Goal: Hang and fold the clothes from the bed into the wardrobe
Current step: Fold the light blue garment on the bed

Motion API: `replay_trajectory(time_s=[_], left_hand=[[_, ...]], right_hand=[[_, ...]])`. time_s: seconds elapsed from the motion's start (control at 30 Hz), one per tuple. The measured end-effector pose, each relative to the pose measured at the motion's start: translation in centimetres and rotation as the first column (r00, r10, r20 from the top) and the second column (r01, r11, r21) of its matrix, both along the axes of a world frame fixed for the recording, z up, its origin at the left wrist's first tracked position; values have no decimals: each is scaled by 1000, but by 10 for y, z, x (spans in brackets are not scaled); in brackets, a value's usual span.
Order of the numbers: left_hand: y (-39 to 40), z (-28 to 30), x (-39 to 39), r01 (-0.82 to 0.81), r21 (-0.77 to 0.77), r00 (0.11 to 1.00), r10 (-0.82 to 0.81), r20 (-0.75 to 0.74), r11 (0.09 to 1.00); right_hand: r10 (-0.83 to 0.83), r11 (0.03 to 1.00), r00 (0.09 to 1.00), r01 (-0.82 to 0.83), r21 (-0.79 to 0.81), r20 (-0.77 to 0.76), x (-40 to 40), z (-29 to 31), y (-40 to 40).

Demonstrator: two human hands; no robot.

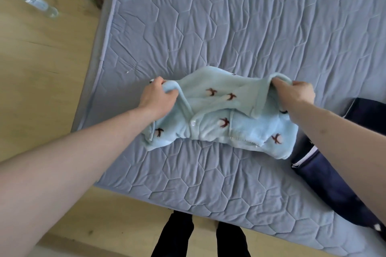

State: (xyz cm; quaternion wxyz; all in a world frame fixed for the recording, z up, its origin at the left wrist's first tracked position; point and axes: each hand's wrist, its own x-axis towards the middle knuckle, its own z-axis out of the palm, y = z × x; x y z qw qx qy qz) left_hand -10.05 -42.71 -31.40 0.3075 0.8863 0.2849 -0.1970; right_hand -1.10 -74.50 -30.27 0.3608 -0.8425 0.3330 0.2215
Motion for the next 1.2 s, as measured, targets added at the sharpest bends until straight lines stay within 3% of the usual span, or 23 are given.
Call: replay_trajectory(time_s=[0.07, 0.13, 0.2, 0.33, 0.43, 0.5, 0.57, 0.63, 0.7, 0.73, 0.83, 0.93, 1.07, 1.13, 1.2], left_hand=[[-4, 0, 0, 191, 157, 976, -205, 74, 969], [-21, 9, -4, 405, 242, 829, -466, 308, 882], [-47, 21, -14, 559, 215, 697, -595, 401, 801], [-111, 19, -50, 708, 136, 665, -718, 205, 694], [-138, 2, -44, 597, 186, 765, -624, 160, 780], [-144, 2, -29, 551, 226, 776, -593, 215, 803], [-143, 7, -17, 470, 135, 826, -489, 280, 872], [-135, 11, -4, 192, -17, 938, -178, 296, 981], [-117, 8, 10, -128, -100, 965, 147, 217, 987], [-106, 4, 15, -209, -95, 959, 223, 175, 973], [-76, -14, 22, -157, 27, 983, 154, 102, 987], [-64, -31, 25, -43, 132, 997, 34, 67, 990], [-62, -35, 25, 25, 210, 984, -61, 170, 977], [-53, -33, 15, -83, 215, 935, 2, 355, 973], [-36, -32, -4, -283, 136, 870, 195, 452, 949]], right_hand=[[109, 993, 993, -111, -39, -48, 6, -3, 4], [173, 982, 984, -175, -65, -39, 5, -5, 11], [196, 978, 980, -197, -65, -17, -1, -8, 18], [197, 975, 980, -199, -99, -29, -14, -12, 23], [251, 958, 967, -253, -137, -35, -18, -14, 24], [283, 942, 958, -286, -176, -42, -19, -13, 23], [295, 935, 954, -299, -192, -50, -19, -11, 20], [283, 939, 958, -288, -190, -53, -20, -10, 16], [264, 947, 963, -269, -179, -47, -24, -11, 11], [261, 951, 965, -261, -166, -22, -26, -11, 10], [302, 951, 932, -279, -132, 202, -41, -15, 15], [444, 894, 826, -435, -107, 349, -66, -23, 26], [656, 754, 746, -648, -105, 114, -82, -42, 31], [658, 753, 750, -653, -76, 74, -78, -45, 29], [639, 768, 763, -641, -12, 101, -73, -45, 24]])
